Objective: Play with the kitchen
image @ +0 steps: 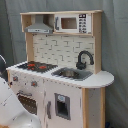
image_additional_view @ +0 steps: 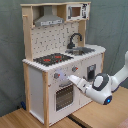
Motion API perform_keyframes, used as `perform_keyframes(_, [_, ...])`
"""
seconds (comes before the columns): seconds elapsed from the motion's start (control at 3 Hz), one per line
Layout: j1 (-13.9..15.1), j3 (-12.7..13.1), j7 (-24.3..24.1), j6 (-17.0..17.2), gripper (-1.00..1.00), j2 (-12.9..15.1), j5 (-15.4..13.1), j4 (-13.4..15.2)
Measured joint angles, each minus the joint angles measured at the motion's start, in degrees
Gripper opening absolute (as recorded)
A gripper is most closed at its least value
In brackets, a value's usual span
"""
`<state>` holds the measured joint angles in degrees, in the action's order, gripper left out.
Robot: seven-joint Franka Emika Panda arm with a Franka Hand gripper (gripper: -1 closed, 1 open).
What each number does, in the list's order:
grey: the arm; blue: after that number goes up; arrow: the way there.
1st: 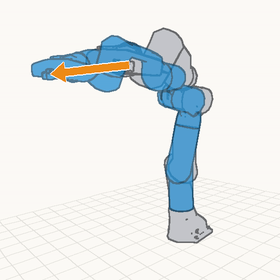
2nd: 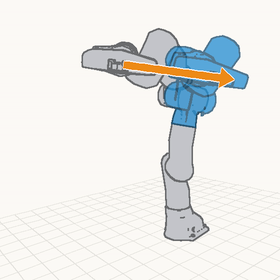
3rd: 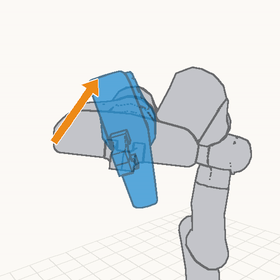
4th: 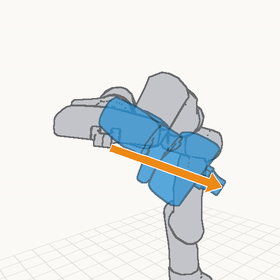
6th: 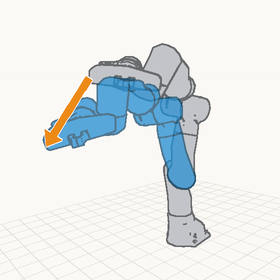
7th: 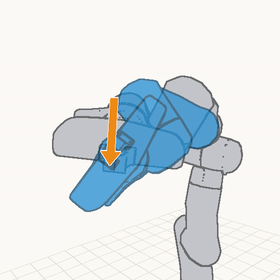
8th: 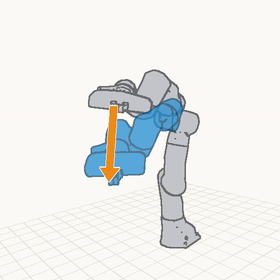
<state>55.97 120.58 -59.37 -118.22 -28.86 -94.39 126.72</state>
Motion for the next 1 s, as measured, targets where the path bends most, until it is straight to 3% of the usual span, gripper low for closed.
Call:
perform_keyframes(0.67, [-0.4, -2.3, 0.0, 6.6, 1.00, 6.9, -4.3, 5.1])
perform_keyframes(1.0, [-1.0, -2.3, 0.0, 10.2, 1.00, 11.0, -5.9, 7.5])
